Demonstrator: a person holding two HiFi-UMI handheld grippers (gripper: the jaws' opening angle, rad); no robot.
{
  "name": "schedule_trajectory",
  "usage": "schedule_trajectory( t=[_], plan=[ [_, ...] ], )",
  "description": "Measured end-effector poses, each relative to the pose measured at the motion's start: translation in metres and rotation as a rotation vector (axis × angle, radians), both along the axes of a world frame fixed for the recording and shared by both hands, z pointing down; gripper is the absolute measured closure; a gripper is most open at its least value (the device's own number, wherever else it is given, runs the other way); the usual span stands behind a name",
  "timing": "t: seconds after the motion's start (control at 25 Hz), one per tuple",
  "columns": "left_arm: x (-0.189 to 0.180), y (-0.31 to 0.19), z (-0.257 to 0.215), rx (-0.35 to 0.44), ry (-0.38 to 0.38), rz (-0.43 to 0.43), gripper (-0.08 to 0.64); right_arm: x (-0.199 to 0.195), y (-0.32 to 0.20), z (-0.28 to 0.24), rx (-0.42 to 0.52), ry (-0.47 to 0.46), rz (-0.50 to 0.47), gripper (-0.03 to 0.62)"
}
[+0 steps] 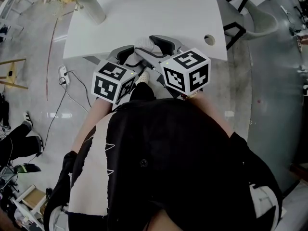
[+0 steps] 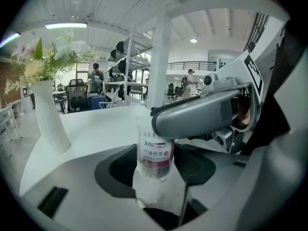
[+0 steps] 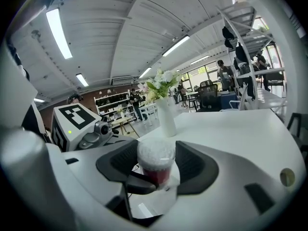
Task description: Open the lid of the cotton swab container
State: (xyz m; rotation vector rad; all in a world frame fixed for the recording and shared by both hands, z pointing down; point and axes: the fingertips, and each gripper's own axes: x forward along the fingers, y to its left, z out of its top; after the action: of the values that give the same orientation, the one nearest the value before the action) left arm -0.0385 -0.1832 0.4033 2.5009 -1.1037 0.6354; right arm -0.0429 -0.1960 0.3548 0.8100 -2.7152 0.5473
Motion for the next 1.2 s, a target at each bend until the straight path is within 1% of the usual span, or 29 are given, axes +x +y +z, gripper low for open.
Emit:
schedule_trajectory(
  t=[0.16, 0.32, 0.48, 0.72, 1.0, 1.08, 1.2],
  plan=[
    [-0.002, 0.003, 0.000, 0.000, 0.002, -0.005, 0.308, -0.001, 0.002, 0.000, -0.030, -0.018, 0.008, 0.345],
    [-0.002, 0.004, -0.001, 0.009, 0.000, -0.005, 0.310, 0.000, 0.002, -0.003, -0.079, -0.064, 0.023, 0.347],
    [-0.001, 0.003, -0.003, 0.021, -0.005, 0.001, 0.310, 0.001, 0.001, -0.004, -0.099, -0.089, 0.028, 0.347],
    [0.001, 0.004, -0.007, 0.036, -0.001, 0.008, 0.310, 0.006, -0.002, -0.013, -0.200, -0.232, 0.046, 0.347],
    [0.004, 0.006, -0.004, 0.014, 0.035, 0.019, 0.310, 0.010, -0.004, -0.015, -0.289, -0.338, 0.045, 0.348],
    [0.005, 0.007, -0.005, 0.017, 0.044, 0.027, 0.311, 0.011, -0.004, -0.018, -0.335, -0.392, 0.038, 0.348],
    [0.007, 0.008, -0.007, 0.023, 0.051, 0.037, 0.311, 0.012, -0.003, -0.023, -0.419, -0.498, 0.022, 0.350]
  ],
)
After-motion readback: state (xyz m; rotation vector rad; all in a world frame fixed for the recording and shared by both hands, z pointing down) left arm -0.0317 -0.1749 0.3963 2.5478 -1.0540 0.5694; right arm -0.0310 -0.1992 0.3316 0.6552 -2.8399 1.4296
